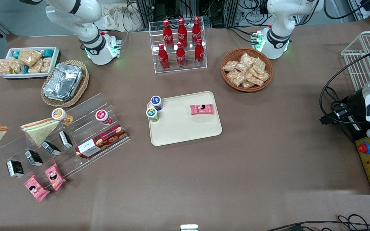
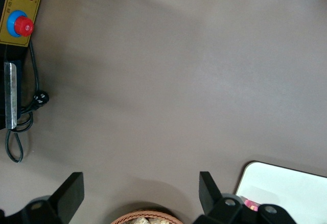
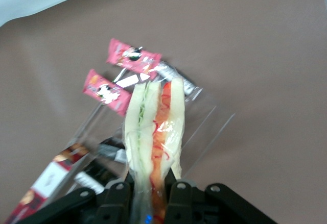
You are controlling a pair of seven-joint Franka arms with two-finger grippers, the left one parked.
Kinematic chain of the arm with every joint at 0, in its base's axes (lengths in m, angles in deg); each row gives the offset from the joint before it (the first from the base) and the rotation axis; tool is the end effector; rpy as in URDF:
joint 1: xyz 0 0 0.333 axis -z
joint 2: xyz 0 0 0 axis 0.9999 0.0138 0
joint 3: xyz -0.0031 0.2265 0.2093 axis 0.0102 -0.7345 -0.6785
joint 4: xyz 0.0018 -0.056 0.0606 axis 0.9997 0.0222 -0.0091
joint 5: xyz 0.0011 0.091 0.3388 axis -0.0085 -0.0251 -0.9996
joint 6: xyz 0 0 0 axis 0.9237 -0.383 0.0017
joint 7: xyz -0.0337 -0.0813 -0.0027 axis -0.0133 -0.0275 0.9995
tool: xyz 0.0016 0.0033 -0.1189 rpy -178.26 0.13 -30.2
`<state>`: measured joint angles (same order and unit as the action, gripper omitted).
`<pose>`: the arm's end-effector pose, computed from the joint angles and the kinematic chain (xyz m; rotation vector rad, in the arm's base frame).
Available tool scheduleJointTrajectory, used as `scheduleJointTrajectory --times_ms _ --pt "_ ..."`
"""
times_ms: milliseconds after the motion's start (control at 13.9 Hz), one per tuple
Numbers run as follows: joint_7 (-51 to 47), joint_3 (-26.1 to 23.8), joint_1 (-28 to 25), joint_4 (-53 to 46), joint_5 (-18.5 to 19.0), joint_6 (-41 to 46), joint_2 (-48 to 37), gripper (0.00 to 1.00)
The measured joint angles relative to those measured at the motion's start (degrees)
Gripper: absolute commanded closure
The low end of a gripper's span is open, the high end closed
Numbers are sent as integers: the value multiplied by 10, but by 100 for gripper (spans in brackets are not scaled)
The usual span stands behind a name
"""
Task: Place sandwich on tray
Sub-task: 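Carry the sandwich with the right gripper over the cream tray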
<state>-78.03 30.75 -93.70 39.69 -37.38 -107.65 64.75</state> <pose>0.5731 -0.2058 0.5100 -3.0167 0.6077 -0.1296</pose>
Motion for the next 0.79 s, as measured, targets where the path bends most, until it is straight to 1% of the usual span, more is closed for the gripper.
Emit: scheduleJointTrajectory --times_ms 144,288,576,791 --pt "-74 -1 -39 -10 4 17 -5 100" --pt "-172 -2 -90 -14 7 33 -13 100" --pt "-419 -4 -217 -15 31 41 -17 100" --pt "-590 -6 -305 -13 57 34 -2 100"
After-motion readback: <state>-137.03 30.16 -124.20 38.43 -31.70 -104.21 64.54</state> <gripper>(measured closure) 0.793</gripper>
